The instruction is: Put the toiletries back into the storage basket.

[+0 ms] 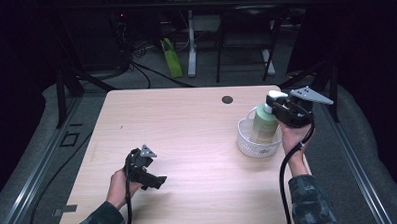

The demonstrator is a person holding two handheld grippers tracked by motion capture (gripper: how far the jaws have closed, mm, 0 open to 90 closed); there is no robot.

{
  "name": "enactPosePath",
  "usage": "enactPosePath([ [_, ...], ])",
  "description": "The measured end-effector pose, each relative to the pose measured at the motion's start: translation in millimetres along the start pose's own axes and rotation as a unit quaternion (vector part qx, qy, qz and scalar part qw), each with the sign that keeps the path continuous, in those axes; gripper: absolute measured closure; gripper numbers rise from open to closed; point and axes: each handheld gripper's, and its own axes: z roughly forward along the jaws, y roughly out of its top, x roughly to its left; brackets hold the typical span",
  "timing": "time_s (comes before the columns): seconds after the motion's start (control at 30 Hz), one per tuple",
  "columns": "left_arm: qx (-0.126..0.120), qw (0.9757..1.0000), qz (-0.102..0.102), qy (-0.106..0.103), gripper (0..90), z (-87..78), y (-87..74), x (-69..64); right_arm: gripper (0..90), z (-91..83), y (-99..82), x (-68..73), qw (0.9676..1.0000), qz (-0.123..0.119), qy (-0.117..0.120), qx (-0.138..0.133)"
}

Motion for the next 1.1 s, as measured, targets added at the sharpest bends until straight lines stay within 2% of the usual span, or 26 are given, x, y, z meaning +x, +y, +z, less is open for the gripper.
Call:
enactPosePath([
  [0.17, 0.001, 1.0, 0.003, -0.001, 1.2, -0.4, 0.4, -2.0, 68.4, -5.4, -1.7, -4.7, 0.9999, 0.009, 0.007, 0.005],
  [0.43, -0.001, 1.0, 0.002, 0.0, 1.1, -0.5, 0.7, -3.4, 68.4, -6.6, -0.7, -6.1, 0.9997, 0.004, 0.016, 0.015],
  [0.67, -0.002, 1.0, 0.003, -0.001, 1.1, -0.1, 1.6, -3.6, 68.3, -6.5, 0.0, -6.0, 0.9997, 0.0, 0.015, 0.018],
  [0.9, -0.003, 1.0, 0.005, -0.003, 1.1, -0.8, 1.7, -4.4, 67.9, -7.1, 2.7, -7.2, 0.9993, -0.002, 0.023, 0.031],
  [1.1, -0.003, 1.0, 0.003, -0.003, 1.1, -0.5, 1.7, -4.4, 65.0, -7.2, 6.3, -8.4, 0.9985, 0.005, 0.029, 0.047],
])
